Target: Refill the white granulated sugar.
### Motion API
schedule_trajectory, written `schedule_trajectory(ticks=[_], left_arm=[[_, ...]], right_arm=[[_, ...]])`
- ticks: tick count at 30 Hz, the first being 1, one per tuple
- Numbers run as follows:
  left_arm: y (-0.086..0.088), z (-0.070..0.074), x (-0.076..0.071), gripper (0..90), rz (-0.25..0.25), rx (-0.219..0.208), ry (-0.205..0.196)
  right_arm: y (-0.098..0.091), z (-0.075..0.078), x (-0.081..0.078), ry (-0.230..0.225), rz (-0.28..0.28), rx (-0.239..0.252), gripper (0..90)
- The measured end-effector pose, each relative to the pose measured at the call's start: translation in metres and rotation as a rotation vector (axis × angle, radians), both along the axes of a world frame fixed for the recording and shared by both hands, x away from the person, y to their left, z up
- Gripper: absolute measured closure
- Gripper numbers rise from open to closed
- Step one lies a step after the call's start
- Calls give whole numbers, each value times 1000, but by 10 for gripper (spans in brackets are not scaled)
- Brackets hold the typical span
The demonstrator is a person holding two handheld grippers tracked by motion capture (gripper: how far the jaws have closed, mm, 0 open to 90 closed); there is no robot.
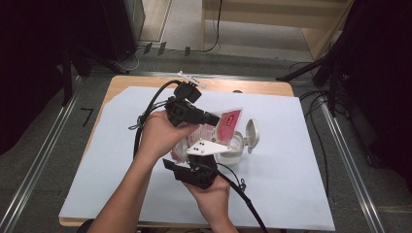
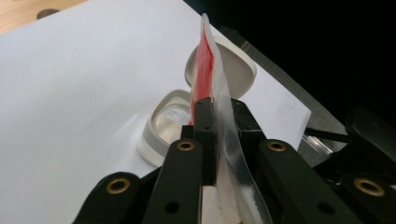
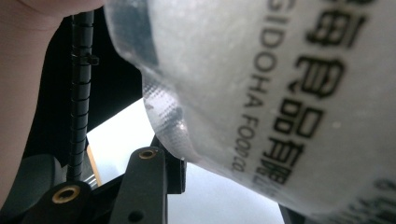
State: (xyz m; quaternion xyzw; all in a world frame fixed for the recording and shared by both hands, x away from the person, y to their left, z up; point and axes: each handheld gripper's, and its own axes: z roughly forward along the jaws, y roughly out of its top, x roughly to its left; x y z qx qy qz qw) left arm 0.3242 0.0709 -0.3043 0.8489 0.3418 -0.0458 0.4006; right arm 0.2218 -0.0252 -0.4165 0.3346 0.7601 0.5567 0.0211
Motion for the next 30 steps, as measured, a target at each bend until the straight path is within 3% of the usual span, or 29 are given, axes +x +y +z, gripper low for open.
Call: schedule_trajectory(ticks=[7, 13, 14, 23, 30], left_arm=[[2, 0, 2, 844, 7, -1, 8], [7, -1, 5, 841, 10, -29, 18], [7, -1, 5, 840, 9, -17, 21], [9, -5, 14, 831, 14, -34, 62], [10, -4, 18, 829, 18, -32, 64]], right_arm=[[0, 0, 1, -1, 3, -3, 639], [2, 4, 2, -7, 12, -25, 639], [2, 4, 2, -13, 11, -31, 639], [3, 4, 4, 6, 15, -33, 641], [3, 5, 6, 6, 21, -30, 641]])
